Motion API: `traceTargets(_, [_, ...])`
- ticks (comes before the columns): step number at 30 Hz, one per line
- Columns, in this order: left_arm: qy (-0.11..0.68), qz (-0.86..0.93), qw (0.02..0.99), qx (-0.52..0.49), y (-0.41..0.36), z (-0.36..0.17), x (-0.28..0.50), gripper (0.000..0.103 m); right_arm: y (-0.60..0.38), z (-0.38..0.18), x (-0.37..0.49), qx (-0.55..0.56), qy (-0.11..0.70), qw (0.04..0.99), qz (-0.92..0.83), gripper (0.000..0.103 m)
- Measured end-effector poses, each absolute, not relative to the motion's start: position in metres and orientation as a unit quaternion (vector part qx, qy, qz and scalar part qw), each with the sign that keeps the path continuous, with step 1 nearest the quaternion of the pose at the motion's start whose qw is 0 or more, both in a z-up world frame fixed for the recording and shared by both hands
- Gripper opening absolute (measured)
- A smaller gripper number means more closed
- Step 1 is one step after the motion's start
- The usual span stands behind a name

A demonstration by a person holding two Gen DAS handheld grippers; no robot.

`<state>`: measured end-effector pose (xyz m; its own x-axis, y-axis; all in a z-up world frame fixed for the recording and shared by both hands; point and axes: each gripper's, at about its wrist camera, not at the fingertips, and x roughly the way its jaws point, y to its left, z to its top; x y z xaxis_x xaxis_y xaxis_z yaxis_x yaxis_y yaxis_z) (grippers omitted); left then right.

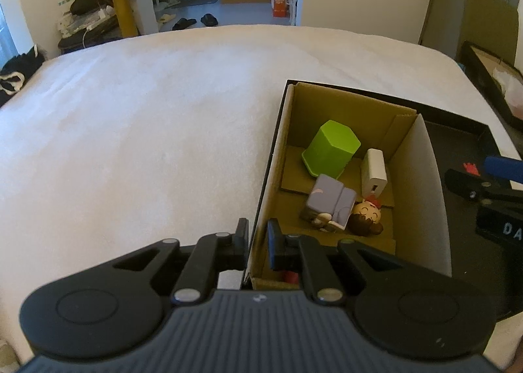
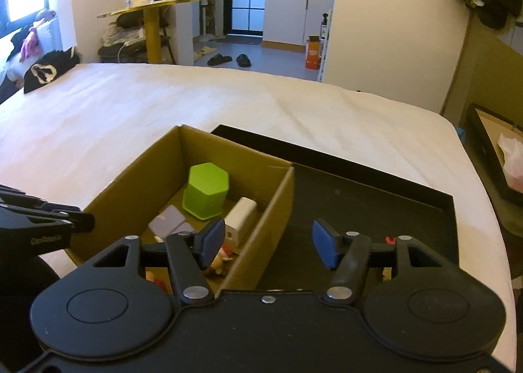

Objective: Organize rigid objects
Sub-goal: 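Move the right tool back to the red-horned figurine with the mug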

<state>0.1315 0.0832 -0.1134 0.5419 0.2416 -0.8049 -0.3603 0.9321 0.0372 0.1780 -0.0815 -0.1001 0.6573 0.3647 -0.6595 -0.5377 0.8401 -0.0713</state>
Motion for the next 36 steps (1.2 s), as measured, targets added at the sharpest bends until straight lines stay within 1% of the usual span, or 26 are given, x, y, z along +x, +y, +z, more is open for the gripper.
traceTargets(2, [0.448, 0.174, 0.875, -0.059, 0.081, -0.112, 0.132, 0.01, -0.088, -0.102, 0.18, -0.126, 0.331, 0.902, 0.247, 0.06])
traceTargets(4, [0.45, 0.181, 0.873, -0.054, 0.08, -0.111, 0.134, 0.013, -0.095, -0.105, 0.183, -0.121, 0.333, 0.903, 0.244, 0.06])
traceTargets(7, [0.46, 0.19, 0.866, -0.049, 0.079, -0.11, 0.138, 0.014, -0.104, -0.109, 0.189, -0.113, 0.337, 0.903, 0.24, 0.06])
traceTargets(8, [0.463, 0.193, 0.864, -0.044, 0.078, -0.11, 0.14, 0.017, -0.108, -0.111, 0.191, -0.11, 0.338, 0.904, 0.239, 0.06])
traceTargets(10, [0.465, 0.199, 0.862, -0.032, 0.076, -0.109, 0.141, 0.026, -0.114, -0.116, 0.195, -0.104, 0.341, 0.904, 0.236, 0.064])
traceTargets(12, [0.465, 0.201, 0.862, -0.028, 0.074, -0.109, 0.143, 0.04, -0.121, -0.121, 0.199, -0.098, 0.343, 0.905, 0.232, 0.066])
traceTargets(15, [0.466, 0.205, 0.861, -0.019, 0.069, -0.107, 0.147, 0.051, -0.133, -0.13, 0.206, -0.085, 0.35, 0.906, 0.222, 0.071])
traceTargets(16, [0.465, 0.206, 0.861, -0.014, 0.067, -0.106, 0.148, 0.053, -0.136, -0.132, 0.208, -0.081, 0.351, 0.907, 0.217, 0.073])
traceTargets(18, [0.463, 0.207, 0.862, -0.004, 0.064, -0.105, 0.151, 0.063, -0.142, -0.139, 0.213, -0.076, 0.353, 0.909, 0.208, 0.077])
traceTargets(20, [0.464, 0.21, 0.86, 0.003, 0.061, -0.106, 0.154, 0.07, -0.149, -0.144, 0.218, -0.072, 0.353, 0.911, 0.201, 0.081])
traceTargets(21, [0.466, 0.212, 0.859, 0.006, 0.06, -0.107, 0.155, 0.072, -0.152, -0.147, 0.22, -0.07, 0.353, 0.912, 0.198, 0.083])
traceTargets(25, [0.482, 0.212, 0.85, 0.012, 0.056, -0.111, 0.163, 0.074, -0.165, -0.16, 0.233, -0.052, 0.355, 0.915, 0.185, 0.083])
traceTargets(30, [0.487, 0.218, 0.845, 0.041, 0.048, -0.111, 0.168, 0.081, -0.182, -0.178, 0.25, -0.019, 0.358, 0.92, 0.159, 0.084])
traceTargets(36, [0.497, 0.234, 0.834, 0.052, 0.048, -0.114, 0.172, 0.084, -0.191, -0.194, 0.266, -0.009, 0.362, 0.922, 0.142, 0.084])
